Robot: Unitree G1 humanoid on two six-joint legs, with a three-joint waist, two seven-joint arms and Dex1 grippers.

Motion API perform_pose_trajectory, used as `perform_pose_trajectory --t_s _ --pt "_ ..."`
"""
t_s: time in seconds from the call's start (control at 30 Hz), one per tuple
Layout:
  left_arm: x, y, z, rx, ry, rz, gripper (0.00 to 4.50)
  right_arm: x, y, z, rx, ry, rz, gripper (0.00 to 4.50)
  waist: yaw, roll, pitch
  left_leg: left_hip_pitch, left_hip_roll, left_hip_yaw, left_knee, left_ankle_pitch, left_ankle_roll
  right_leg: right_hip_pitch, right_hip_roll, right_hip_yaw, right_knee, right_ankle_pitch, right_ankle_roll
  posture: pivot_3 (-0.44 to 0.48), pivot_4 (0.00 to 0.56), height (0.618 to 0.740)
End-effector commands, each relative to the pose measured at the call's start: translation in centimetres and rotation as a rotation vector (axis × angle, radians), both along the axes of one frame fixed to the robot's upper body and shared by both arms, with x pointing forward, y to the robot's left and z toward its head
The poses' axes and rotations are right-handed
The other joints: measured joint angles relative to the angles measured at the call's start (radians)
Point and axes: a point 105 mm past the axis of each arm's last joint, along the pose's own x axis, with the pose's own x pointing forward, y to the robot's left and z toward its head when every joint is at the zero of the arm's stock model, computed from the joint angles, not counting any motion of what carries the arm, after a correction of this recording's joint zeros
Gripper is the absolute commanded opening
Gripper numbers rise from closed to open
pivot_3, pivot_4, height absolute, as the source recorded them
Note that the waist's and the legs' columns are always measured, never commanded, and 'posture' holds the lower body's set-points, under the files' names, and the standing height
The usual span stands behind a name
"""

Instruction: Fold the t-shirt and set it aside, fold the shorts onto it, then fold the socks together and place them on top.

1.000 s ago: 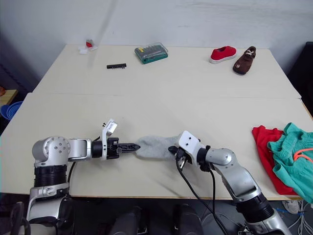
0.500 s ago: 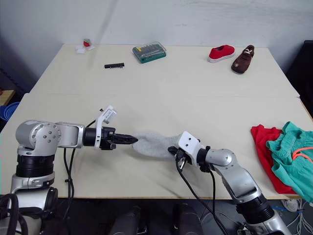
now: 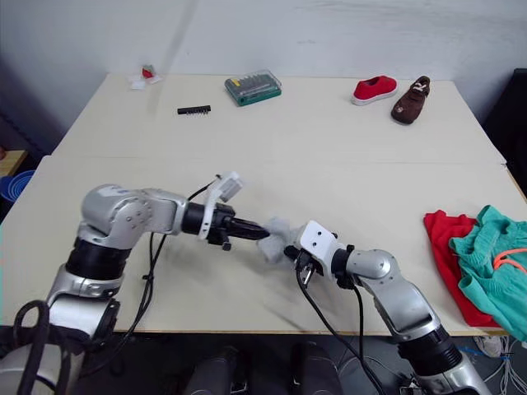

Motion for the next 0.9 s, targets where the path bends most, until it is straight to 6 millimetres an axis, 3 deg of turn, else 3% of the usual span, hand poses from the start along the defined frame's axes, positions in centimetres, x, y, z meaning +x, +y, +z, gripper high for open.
perform_pose_trajectory --t_s 0.03,0.17,0.57,0.9 --pt "0.2 -1.2 -0.1 -0.005 -0.024 -0.038 0.01 -0.1 -0.8 -1.1 -0.034 0.033 -0.035 0.00 0.000 0.000 0.000 0.000 0.000 0.000 0.000 0.000 0.000 0.000 0.000 0.000 0.000 0.000 0.000 0.000 0.150 0.740" --pt "0.2 -2.5 -0.5 -0.027 0.015 -0.054 0.01 -0.2 -1.0 -1.0 -0.028 0.029 -0.053 0.00 -0.001 0.000 0.000 0.000 0.000 0.000 0.000 0.001 0.001 0.000 0.001 0.000 0.000 0.000 0.000 0.000 0.150 0.740" --pt "0.5 -2.8 -2.5 0.022 0.002 -0.066 0.01 -0.7 -1.6 1.3 0.021 -0.003 -0.098 0.00 0.002 0.000 0.000 -0.001 0.000 0.000 0.000 0.001 0.002 0.000 0.000 0.000 -0.001 0.000 0.000 0.000 0.150 0.740" --pt "0.3 -2.9 -3.1 0.034 -0.010 -0.083 0.01 -2.1 -5.2 4.7 0.017 -0.034 -0.184 0.00 0.002 0.000 0.001 -0.002 0.000 0.000 0.000 0.001 0.002 -0.001 0.000 0.000 -0.001 0.000 0.000 0.000 0.150 0.740"
